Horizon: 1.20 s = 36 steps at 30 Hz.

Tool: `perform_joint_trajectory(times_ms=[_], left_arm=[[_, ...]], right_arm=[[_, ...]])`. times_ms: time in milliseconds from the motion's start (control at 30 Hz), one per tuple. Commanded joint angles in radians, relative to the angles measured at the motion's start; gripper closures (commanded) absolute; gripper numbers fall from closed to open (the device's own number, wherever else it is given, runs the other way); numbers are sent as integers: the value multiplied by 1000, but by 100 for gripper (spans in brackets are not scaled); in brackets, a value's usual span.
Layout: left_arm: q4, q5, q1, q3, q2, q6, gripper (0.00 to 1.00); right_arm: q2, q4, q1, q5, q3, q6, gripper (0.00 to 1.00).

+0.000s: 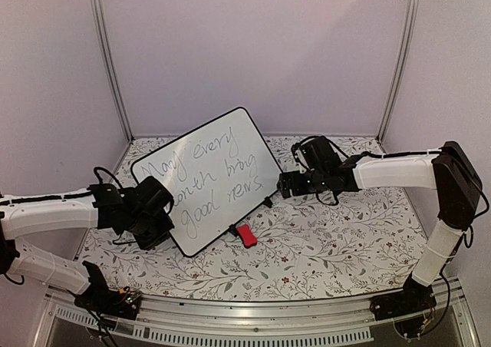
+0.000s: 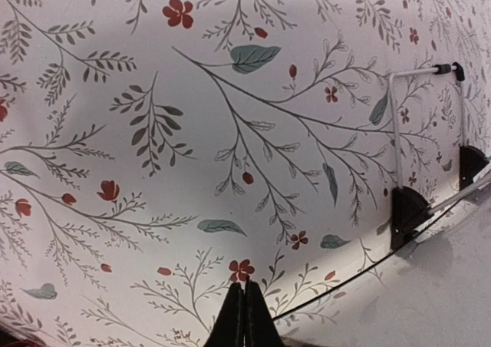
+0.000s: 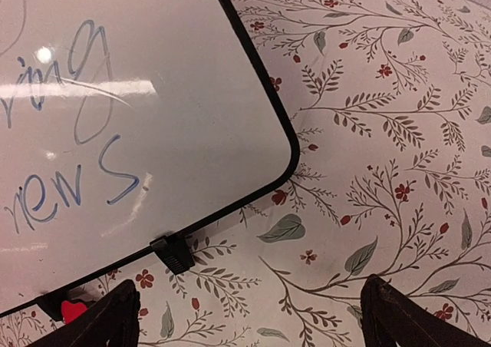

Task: Erase the whiteboard
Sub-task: Move the whiteboard to the center of the board, then move to the center of the whiteboard.

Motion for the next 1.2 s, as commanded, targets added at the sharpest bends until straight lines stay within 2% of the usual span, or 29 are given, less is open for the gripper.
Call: perform_joint_trajectory(times_ms=[0,633,800,1033,1167], left_arm=[[99,7,-38,14,-12,24,100],[12,-43,-55,-90,-197,-55,100],[6,-49,-55,-119,-207,-71,100],[3,-67,-51,-125,-209,-75,100],[7,-70,-39,-124,-204,-67,100]], right_arm=[[12,68,9,-51,-32,-49,3],[121,155,67,-80,-25,-194,31],[166,156,80,-74,-12,-216,36],[211,202,88,-74,8,-235,50],[225,225,91,-73,8,-249,51]])
